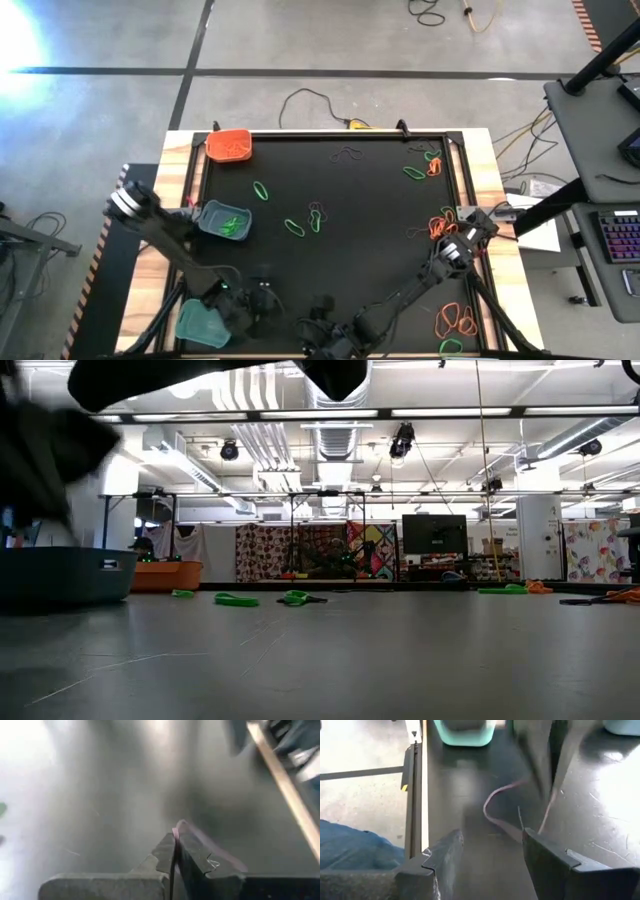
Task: Sort rubber bands into baskets
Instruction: Put the purple rubber band into the green bin
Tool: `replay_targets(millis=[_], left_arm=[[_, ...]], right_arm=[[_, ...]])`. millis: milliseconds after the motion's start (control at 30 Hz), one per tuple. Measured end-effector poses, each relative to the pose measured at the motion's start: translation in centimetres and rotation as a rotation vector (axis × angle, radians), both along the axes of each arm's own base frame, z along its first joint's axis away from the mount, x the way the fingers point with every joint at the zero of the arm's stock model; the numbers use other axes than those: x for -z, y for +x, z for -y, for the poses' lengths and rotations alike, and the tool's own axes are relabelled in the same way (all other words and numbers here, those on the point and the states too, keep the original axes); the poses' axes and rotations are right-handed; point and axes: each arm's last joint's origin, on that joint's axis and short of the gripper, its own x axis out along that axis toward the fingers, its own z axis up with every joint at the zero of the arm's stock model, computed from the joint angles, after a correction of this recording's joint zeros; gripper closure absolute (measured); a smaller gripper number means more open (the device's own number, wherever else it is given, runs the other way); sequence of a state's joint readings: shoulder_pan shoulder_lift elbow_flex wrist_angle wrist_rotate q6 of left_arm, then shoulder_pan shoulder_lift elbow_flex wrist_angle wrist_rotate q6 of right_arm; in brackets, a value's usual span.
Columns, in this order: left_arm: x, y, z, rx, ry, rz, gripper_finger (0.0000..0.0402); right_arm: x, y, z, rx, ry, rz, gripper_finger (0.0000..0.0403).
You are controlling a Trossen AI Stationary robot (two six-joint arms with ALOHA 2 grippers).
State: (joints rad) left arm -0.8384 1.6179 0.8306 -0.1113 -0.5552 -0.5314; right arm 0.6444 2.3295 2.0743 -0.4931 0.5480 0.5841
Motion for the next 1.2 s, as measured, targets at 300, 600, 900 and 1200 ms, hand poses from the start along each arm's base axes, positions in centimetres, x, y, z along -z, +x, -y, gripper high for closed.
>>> replay_targets(millis=[300, 600, 900, 1200], left_arm=[[-10.9, -6.2, 3.1, 0.21, -0.159, -0.198, 0.0401], [-13.1, -11.7, 4.9, 0.057, -0.103, -0.331, 0.0402], [-7.5, -12.1, 4.8, -0.066, -0.004, -0.509, 0.0402], [-3.4, -11.8, 4.9, -0.108, -0.102, -0.65, 0.0401]], right_arm=[[0.0, -0.3, -0.4, 0.002, 0.01, 0.0, 0.0204], [0.2, -0.5, -0.7, 0.009, -0.001, 0.011, 0.0204], [0.2, -0.5, -0.7, 0.005, -0.018, 0.013, 0.0204], [0.2, -0.4, -0.6, -0.004, -0.032, 0.012, 0.0204]])
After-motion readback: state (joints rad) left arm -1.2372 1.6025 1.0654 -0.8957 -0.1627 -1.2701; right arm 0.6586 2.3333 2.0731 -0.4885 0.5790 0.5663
